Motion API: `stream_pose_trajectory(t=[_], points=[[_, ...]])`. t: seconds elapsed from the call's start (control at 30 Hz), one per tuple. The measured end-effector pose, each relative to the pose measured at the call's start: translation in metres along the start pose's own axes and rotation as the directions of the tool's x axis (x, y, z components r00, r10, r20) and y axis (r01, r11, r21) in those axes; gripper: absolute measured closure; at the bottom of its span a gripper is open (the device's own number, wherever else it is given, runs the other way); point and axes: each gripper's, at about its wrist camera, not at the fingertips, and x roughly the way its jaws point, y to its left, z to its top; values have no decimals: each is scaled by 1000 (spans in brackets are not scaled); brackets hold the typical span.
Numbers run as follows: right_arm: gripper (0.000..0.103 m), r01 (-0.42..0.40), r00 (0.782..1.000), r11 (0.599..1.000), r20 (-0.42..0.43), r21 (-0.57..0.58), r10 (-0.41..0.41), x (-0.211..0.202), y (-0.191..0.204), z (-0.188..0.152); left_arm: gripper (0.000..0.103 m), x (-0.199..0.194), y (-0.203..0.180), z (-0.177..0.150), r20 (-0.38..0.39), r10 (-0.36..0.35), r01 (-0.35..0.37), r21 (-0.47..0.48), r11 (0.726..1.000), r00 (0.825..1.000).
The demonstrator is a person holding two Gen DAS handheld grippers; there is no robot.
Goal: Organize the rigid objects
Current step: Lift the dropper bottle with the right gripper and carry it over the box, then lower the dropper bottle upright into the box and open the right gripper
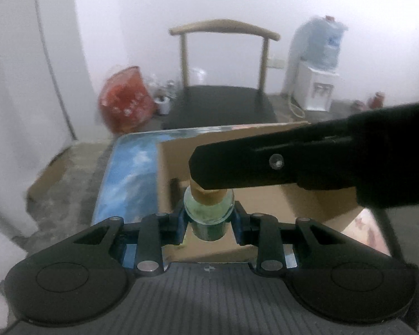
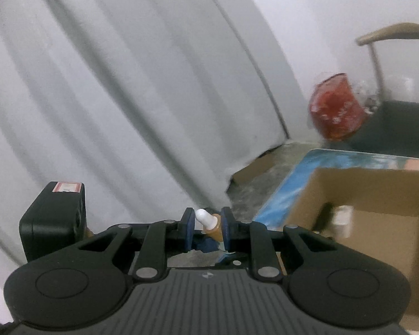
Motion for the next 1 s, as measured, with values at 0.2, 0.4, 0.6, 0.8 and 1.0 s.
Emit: stream_pose_trajectory(t=[0.2,0.4,0.6,0.8,1.0], points=[[82,37,999,992,-29,122,-34,3,-66,9,72,62,-17,11,-111,-72,73,3,997,991],[86,37,996,967,-86,251,-16,19,-130,-3,72,113,-28,5,-238,-99,101,-4,995,966],[86,38,990,943,-139,331,9,37,-167,-21,72,142,-30,2,-329,-76,79,-4,997,941],[86,35,983,929,-181,368,34,49,-183,-34,72,159,-25,-2,-394,-59,63,-3,998,917],[86,38,975,925,-215,379,48,55,-187,-40,72,168,-21,-2,-434,-51,53,-6,999,899]])
